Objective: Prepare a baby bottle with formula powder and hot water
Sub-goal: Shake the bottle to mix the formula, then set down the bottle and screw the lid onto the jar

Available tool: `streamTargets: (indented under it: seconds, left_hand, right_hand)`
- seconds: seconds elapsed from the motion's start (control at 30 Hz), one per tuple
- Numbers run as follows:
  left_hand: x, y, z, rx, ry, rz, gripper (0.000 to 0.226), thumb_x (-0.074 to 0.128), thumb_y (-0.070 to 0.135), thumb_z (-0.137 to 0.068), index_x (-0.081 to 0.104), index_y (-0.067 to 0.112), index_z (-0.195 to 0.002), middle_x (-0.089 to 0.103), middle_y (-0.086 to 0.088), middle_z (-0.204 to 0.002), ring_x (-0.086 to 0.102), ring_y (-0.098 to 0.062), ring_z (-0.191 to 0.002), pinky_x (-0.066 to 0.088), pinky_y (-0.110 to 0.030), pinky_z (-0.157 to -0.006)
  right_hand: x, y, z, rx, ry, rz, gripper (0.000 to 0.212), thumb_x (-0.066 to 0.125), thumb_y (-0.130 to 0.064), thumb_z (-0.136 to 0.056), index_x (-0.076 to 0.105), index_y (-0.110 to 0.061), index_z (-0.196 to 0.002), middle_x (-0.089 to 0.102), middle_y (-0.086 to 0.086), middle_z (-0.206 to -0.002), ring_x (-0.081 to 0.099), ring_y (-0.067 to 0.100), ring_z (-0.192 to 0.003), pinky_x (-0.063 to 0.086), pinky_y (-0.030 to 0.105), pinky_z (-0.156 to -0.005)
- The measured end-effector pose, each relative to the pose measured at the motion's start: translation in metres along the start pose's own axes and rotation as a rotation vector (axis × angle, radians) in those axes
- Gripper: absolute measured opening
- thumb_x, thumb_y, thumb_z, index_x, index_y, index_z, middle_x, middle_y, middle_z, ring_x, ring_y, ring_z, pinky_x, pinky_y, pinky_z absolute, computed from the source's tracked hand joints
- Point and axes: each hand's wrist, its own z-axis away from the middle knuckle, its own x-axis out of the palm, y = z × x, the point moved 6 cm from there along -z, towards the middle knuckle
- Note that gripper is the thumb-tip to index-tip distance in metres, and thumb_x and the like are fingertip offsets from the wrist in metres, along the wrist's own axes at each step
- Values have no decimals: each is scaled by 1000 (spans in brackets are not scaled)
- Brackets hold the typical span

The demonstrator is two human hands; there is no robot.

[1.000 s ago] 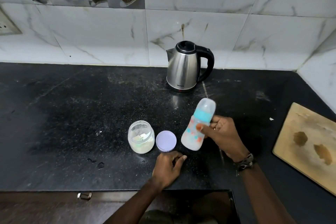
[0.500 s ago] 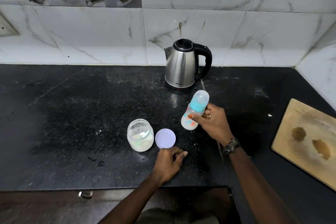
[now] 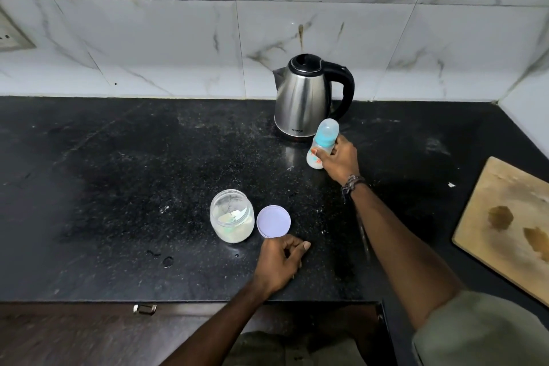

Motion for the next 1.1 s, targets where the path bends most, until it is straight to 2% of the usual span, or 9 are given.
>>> streamTargets:
  seconds: [0.37,0.63,0.73,0.87,1.0,1.1]
  left_hand:
    - [-1,-8,-4,-29,23,-30,30,70,27,-98,65,27,-69,61,7,-49,50,-2,-39,41,-23,-48]
    - [-3,-11,-4,-20,39,-59,27,71,28,-98,68,23,-71,61,9,-49,52,1,-40,44,-23,-51]
    - [-1,-13,-2,-29,33,-56,29,70,30,-98,66,25,-69,62,9,-50,52,0,-41,44,-24,-51]
    - [-1,-13,-4,-51,27,-44,29,69,32,-97,68,15,-73,62,7,-51,52,-2,-42,43,-25,-51]
    - [-2,-14,-3,-88,25,-12,26,70,26,-99,70,15,-75,62,6,-51,52,-6,-41,42,-24,-49]
    - [-5,-10,-1,-109,22,46,26,69,21,-100,70,11,-77,62,4,-51,50,-13,-39,40,-22,-43]
  right_hand:
    - [17,-5,-26,-29,-7,41,53,84,-28,-74,61,-6,-117,70,11,-113,65,25,-102,54,39,-88]
    - [32,15,-23,-5,-20,84,57,85,-33,-68,60,-9,-114,70,10,-109,66,28,-100,55,45,-87]
    - [36,19,-22,-3,-44,107,59,86,-25,-68,59,-7,-117,70,12,-113,66,30,-103,54,46,-89]
    - [34,26,-13,22,-38,94,61,83,-15,-69,54,-10,-122,68,12,-119,64,29,-110,53,46,-95]
    - [29,26,12,15,-14,75,72,82,-15,-74,46,-9,-136,62,14,-131,59,27,-121,48,43,-103]
    - [23,24,36,17,-1,59,69,78,-18,-81,45,-7,-140,59,13,-135,57,24,-123,49,42,-103]
